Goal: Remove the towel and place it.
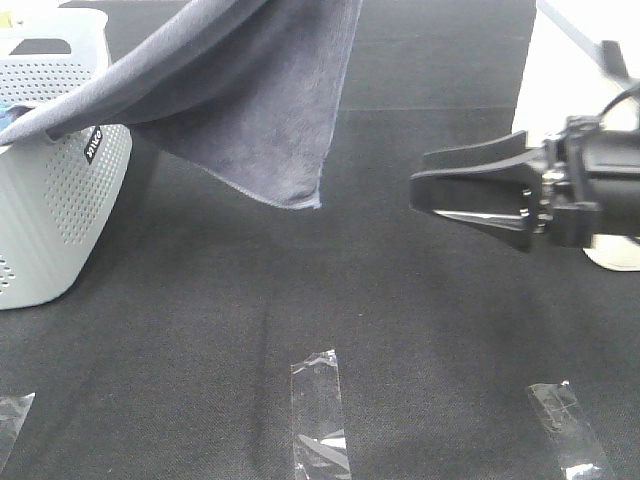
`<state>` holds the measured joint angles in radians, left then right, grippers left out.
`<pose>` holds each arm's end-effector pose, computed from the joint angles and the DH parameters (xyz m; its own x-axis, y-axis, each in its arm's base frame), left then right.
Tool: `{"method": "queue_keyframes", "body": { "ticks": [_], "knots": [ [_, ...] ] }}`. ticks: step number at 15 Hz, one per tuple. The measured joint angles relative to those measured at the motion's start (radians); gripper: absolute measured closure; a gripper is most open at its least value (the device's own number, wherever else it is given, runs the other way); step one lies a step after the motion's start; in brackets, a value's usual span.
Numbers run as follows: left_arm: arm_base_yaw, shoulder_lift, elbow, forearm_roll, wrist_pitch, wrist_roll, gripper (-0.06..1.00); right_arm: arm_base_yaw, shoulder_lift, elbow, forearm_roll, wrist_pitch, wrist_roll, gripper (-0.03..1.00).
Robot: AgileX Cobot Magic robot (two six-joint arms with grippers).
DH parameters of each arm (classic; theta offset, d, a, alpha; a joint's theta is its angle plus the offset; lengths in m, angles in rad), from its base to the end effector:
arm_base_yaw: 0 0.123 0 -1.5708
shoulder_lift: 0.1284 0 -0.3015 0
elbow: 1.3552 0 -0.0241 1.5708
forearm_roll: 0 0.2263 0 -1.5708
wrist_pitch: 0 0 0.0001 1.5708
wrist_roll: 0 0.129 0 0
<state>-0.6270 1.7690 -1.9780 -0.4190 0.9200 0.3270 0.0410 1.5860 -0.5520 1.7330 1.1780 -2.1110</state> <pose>0.3060 -0.2733 0.4307 -0.3936 0.3593 -0.8462 0.8010 0.5857 -0.1239 0.2343 0.1274 0.2231 -0.4324 -0.0736 -0.8987 -0.8478 0.3726 0.3774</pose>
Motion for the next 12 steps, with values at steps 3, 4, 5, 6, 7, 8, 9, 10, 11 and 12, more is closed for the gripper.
{"method": "queue_keyframes", "body": {
  "ticks": [3,4,5,6,7,8,9,10,11,12],
  "knots": [
    [0.000,0.000,0.000,-0.026,-0.035,0.000,0.94,0.083,0.141,-0.110,0.004,-0.026,-0.024,0.35],
    [0.000,0.000,0.000,-0.027,-0.038,0.000,0.94,0.117,0.187,-0.157,0.004,-0.053,-0.024,0.35],
    [0.000,0.000,0.000,-0.027,-0.042,0.000,0.94,0.138,0.224,-0.200,0.004,-0.086,-0.023,0.35],
    [0.000,0.000,0.000,-0.027,-0.044,0.000,0.94,0.146,0.258,-0.235,0.005,-0.106,-0.013,0.35],
    [0.000,0.000,0.000,-0.027,-0.045,0.000,0.94,0.146,0.293,-0.267,0.007,-0.122,0.006,0.35],
    [0.000,0.000,0.000,-0.027,-0.045,0.000,0.94,0.146,0.335,-0.314,0.007,-0.133,0.024,0.35],
    [0.000,0.000,0.000,-0.027,-0.045,0.000,0.94,0.148,0.359,-0.337,0.008,-0.130,0.030,0.35],
    [0.000,0.000,0.000,-0.027,-0.047,0.000,0.94,0.151,0.381,-0.358,0.008,-0.127,0.031,0.34],
    [0.000,0.000,0.000,-0.027,-0.052,0.000,0.94,0.164,0.399,-0.381,0.007,-0.123,0.031,0.33],
    [0.000,0.001,0.000,-0.027,-0.055,0.000,0.94,0.184,0.412,-0.403,0.007,-0.122,0.032,0.32]
  ]
}}
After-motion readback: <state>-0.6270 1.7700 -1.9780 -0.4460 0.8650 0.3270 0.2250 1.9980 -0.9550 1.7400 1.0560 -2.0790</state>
